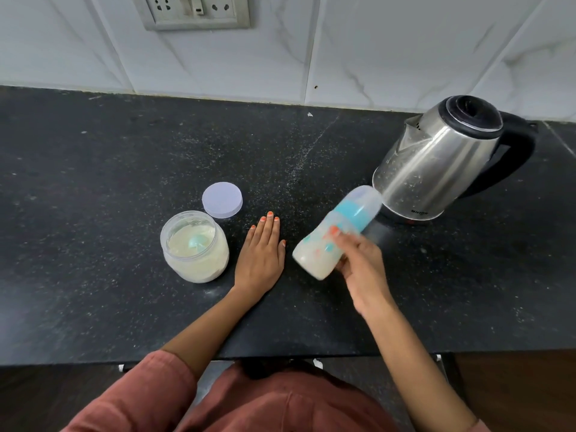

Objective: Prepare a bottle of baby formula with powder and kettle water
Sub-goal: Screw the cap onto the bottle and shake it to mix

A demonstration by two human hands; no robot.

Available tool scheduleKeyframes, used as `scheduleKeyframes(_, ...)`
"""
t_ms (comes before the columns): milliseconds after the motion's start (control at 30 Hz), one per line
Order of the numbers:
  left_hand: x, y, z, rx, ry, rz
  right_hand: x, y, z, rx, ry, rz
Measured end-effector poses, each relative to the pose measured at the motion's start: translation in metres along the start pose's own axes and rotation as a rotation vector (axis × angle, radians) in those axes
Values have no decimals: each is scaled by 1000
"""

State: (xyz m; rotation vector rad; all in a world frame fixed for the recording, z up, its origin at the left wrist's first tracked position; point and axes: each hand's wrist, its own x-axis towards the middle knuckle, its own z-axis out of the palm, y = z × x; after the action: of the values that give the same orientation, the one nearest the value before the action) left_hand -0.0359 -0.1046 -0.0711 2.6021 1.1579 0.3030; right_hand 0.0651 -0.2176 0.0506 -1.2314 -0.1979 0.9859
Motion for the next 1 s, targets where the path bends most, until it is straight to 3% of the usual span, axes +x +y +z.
scheduleKeyframes(100, 0, 0, 1, 12, 0, 2, 10, -10, 4, 263, 176, -69)
scheduleKeyframes(300, 0, 0, 0, 2, -9, 14, -10, 7, 1, -241, -109, 50)
scheduleKeyframes(500, 0, -1, 1, 12, 2, 2, 10, -10, 2, 268, 154, -62)
scheduleKeyframes(633, 0, -1, 0, 10, -3, 17, -5, 3, 1, -173, -70, -22)
scheduleKeyframes(700, 0, -1, -1, 13, -11, 18, -9, 4, -1, -250, -113, -14)
scheduleKeyframes(867, -1, -1, 1, 14, 6, 3, 12, -10, 0, 274, 144, -51)
scheduleKeyframes(933, 0, 0, 1, 12, 11, 5, 11, -8, 1, 192, 95, -51)
scheduleKeyframes(1000, 0, -1, 0, 6, 6, 14, 0, -2, 0, -96, -56, -30)
